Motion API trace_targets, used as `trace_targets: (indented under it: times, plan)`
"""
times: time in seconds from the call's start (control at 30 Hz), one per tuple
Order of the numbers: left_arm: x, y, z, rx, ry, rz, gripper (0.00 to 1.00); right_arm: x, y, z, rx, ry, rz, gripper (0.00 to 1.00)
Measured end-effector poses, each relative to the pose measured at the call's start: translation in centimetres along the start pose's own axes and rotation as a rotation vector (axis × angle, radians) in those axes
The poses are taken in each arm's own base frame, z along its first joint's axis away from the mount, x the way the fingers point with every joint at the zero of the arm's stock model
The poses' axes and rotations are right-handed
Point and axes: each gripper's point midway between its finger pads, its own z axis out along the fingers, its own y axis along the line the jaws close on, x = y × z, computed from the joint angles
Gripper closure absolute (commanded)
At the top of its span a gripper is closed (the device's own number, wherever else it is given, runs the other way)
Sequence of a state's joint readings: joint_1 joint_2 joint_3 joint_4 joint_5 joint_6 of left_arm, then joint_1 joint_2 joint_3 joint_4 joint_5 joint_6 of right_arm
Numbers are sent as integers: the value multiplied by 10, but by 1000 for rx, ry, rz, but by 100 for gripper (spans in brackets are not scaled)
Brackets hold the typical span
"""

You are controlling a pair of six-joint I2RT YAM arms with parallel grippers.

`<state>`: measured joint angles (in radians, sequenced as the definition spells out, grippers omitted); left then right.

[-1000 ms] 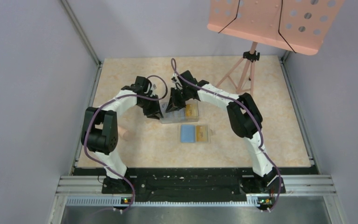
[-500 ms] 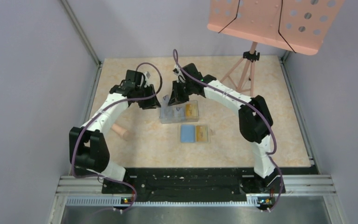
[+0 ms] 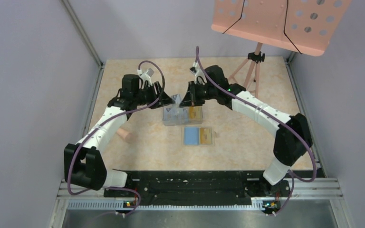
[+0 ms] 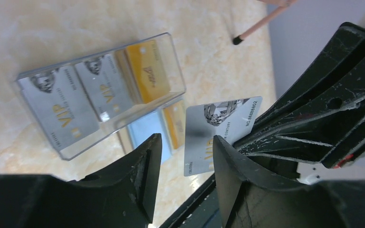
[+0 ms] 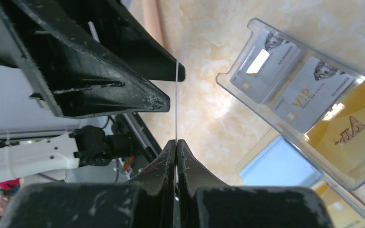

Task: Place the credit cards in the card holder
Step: Pick up the credit card from the storage box.

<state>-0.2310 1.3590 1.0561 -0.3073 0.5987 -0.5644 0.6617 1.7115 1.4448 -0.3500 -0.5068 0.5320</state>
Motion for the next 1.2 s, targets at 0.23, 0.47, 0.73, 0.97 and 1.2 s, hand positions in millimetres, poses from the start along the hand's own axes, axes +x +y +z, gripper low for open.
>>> trace_targets:
  times: [0.23, 0.47, 0.73, 0.97, 1.2]
  plan:
    - [-1, -35, 0, 206, 10, -9, 56, -2, 8, -27, -99, -76, 53, 100]
    - [-10, -50, -1, 359, -7, -42, 75, -6, 11, -34, -135, -85, 88, 100]
    - [-9, -53, -1, 396, 2, -59, 72, -7, 23, -39, -177, -82, 100, 100]
    - [-1, -54, 0, 404, 36, -45, 72, -8, 31, -40, -225, -82, 126, 100]
    - [5, -51, 7, 391, 71, -45, 72, -4, 27, -38, -214, -68, 156, 98]
